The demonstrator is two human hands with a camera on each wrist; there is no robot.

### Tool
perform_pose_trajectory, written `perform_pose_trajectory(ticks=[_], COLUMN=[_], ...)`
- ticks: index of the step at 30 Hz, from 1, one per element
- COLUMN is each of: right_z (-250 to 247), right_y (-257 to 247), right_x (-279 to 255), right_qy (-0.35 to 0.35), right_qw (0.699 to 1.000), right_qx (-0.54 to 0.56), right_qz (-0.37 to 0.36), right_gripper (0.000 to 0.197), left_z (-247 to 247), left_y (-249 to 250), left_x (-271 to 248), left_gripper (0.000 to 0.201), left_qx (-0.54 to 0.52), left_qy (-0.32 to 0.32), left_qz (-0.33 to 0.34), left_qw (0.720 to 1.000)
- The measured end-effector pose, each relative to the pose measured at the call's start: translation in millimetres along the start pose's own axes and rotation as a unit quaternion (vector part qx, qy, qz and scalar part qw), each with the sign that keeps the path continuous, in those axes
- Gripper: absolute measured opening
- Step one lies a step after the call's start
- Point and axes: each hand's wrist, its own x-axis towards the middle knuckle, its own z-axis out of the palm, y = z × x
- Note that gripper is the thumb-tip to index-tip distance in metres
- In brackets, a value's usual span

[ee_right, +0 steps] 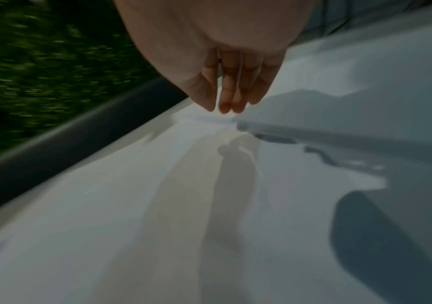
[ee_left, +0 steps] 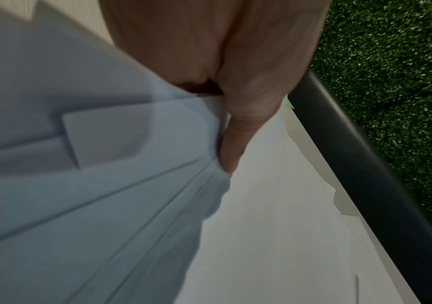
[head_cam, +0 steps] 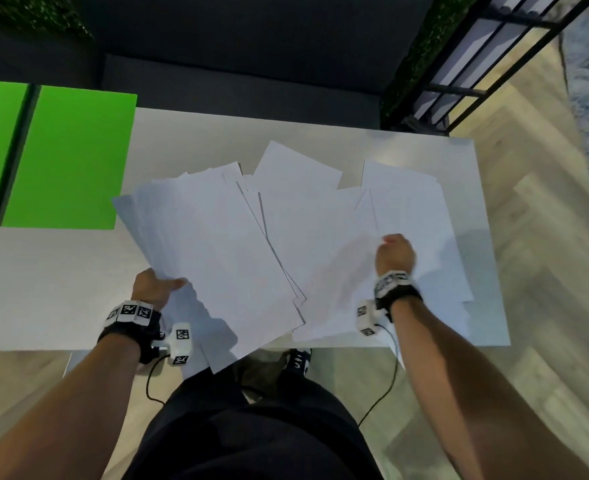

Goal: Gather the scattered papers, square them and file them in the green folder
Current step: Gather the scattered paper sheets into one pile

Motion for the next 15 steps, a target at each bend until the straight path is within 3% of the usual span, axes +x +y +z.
perform_pose_trajectory(ticks=[3, 6, 8, 10, 13, 15], right_z=[-52.4, -65.1, -58.4, -50.2, -50.5, -54.6], right_y=[67.1, 110.0, 126.0, 125.9, 106.5, 101.0], right_x=[39.5, 56.5, 53.4, 41.1, 28.0, 30.4], right_qy=[0.028, -0.049, -0.091, -0.053, -0.012, -0.021], right_qw=[0.975, 0.952, 0.944, 0.949, 0.947, 0.946], right_qx=[-0.127, -0.191, -0.231, -0.235, -0.238, -0.236], right_qz=[0.178, 0.233, 0.218, 0.205, 0.215, 0.223], right_gripper=[0.045, 0.085, 0.098, 0.105, 0.123, 0.126], left_z=[-1.2, -1.9, -4.0, -5.5, -4.8, -5.0], left_y=[-7.2, -10.4, -8.1, -11.1, -7.3, -9.6], left_x=[3.7, 5.5, 5.6, 16.2, 11.2, 6.8], left_gripper=[0.048, 0.046, 0.069, 0.106, 0.064, 0.058], left_qx=[0.015, 0.015, 0.019, 0.028, 0.045, 0.054], left_qy=[0.006, 0.014, 0.000, -0.026, 0.000, 0.007], left_qz=[0.007, -0.002, -0.019, -0.033, -0.022, -0.018], left_qw=[1.000, 1.000, 1.000, 0.999, 0.999, 0.998])
